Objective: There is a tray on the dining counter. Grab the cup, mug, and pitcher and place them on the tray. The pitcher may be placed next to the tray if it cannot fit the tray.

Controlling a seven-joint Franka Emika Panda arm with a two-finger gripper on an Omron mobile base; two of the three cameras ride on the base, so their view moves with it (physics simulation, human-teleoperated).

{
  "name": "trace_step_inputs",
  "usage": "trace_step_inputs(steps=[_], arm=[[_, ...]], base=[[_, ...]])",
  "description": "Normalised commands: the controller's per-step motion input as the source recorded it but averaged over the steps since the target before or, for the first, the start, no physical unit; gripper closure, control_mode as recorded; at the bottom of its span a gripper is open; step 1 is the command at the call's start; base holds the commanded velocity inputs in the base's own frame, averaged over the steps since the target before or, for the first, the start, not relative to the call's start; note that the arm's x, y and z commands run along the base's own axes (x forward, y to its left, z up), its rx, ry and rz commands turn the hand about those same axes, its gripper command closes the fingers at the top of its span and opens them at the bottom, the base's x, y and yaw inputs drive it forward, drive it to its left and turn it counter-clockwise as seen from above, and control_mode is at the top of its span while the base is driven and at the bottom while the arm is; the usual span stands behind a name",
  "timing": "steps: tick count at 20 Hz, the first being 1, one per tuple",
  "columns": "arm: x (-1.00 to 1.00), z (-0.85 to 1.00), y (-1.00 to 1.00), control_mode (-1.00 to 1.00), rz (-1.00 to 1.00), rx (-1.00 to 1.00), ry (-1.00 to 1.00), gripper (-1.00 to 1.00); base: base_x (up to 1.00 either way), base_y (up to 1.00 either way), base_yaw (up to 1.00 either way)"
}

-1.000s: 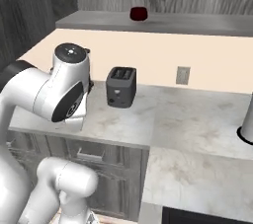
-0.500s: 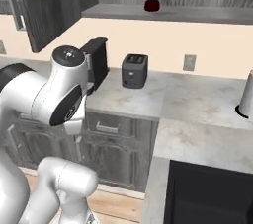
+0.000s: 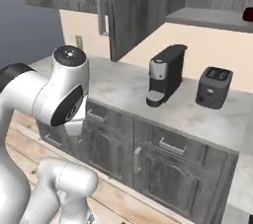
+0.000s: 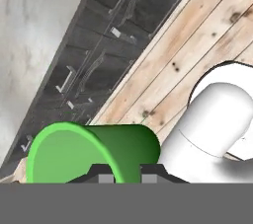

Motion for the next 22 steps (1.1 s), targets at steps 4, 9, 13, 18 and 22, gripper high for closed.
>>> trace_step_inputs(steps=[4,9,13,18,22], arm=[[0.00,0.00,0.00,1.00,0.00,0.00,0.00,1.00],[0.00,0.00,0.00,1.00,0.00,0.00,0.00,1.00],[0.00,0.00,0.00,1.00,0.00,0.00,0.00,1.00],[0.00,0.00,0.00,1.00,0.00,0.00,0.00,1.00],[0.00,0.00,0.00,1.00,0.00,0.00,0.00,1.00]], base=[[0.00,0.45,0.82],[0.00,0.27,0.88],[0.00,0.10,0.94],[0.01,0.09,0.86],[0.01,0.00,0.77]])
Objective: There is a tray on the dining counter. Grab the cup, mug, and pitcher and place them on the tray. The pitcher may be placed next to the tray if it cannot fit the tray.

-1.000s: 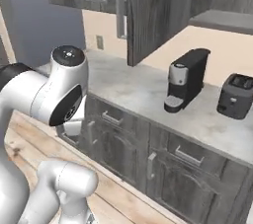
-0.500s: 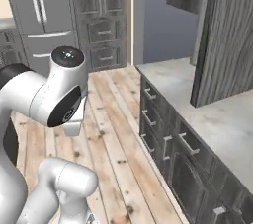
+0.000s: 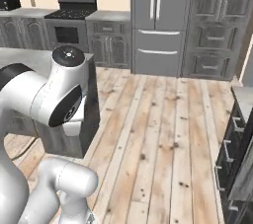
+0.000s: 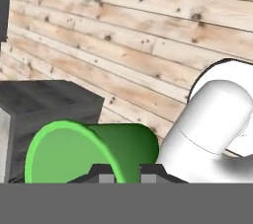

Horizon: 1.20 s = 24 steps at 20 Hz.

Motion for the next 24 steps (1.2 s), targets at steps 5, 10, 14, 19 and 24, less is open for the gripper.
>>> trace_step_inputs(steps=[5,10,14,19,24], arm=[[0.00,0.00,0.00,1.00,0.00,0.00,0.00,1.00],[0.00,0.00,0.00,1.00,0.00,0.00,0.00,1.00],[0.00,0.00,0.00,1.00,0.00,0.00,0.00,1.00],[0.00,0.00,0.00,1.00,0.00,0.00,0.00,1.00],[0.00,0.00,0.00,1.00,0.00,0.00,0.00,1.00]], base=[[0.21,0.02,0.72],[0.55,0.16,0.61],[0.84,0.63,0.31],[1.00,0.99,0.02],[0.95,1.00,-0.02]])
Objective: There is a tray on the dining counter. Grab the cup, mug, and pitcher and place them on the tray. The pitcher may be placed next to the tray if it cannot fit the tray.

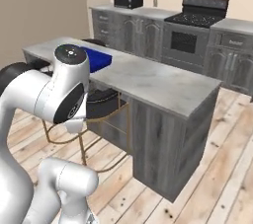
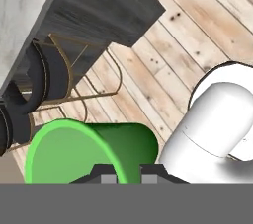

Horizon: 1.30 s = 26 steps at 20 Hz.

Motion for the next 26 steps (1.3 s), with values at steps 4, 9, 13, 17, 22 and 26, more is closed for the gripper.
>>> trace_step_inputs(steps=[4,9,13,17,22,26], arm=[[0.00,0.00,0.00,1.00,0.00,0.00,0.00,1.00],[0.00,0.00,0.00,1.00,0.00,0.00,0.00,1.00],[0.00,0.00,0.00,1.00,0.00,0.00,0.00,1.00],[0.00,0.00,0.00,1.00,0.00,0.00,0.00,1.00],[0.00,0.00,0.00,1.00,0.00,0.00,0.00,1.00],[0.00,0.00,0.00,1.00,0.00,0.00,0.00,1.00]], base=[[0.90,1.00,-0.17],[0.89,1.00,-0.22],[0.79,1.00,-0.27],[0.72,1.00,-0.34],[0.68,0.86,-0.40],[0.84,0.62,-0.39]])
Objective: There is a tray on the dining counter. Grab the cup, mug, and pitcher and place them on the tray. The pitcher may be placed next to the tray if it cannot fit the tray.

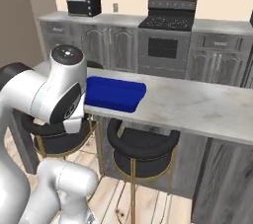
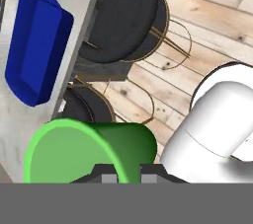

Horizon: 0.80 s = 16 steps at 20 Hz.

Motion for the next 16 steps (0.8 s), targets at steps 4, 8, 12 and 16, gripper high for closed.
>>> trace_step_inputs(steps=[4,8,12,16], arm=[[0.00,0.00,0.00,1.00,0.00,0.00,0.00,1.00],[0.00,0.00,0.00,1.00,0.00,0.00,0.00,1.00],[0.00,0.00,0.00,1.00,0.00,0.00,0.00,1.00],[0.00,0.00,0.00,1.00,0.00,0.00,0.00,1.00]], base=[[0.83,0.40,-0.39],[0.63,0.42,-0.38],[0.40,0.10,-0.20],[0.48,0.02,-0.05]])
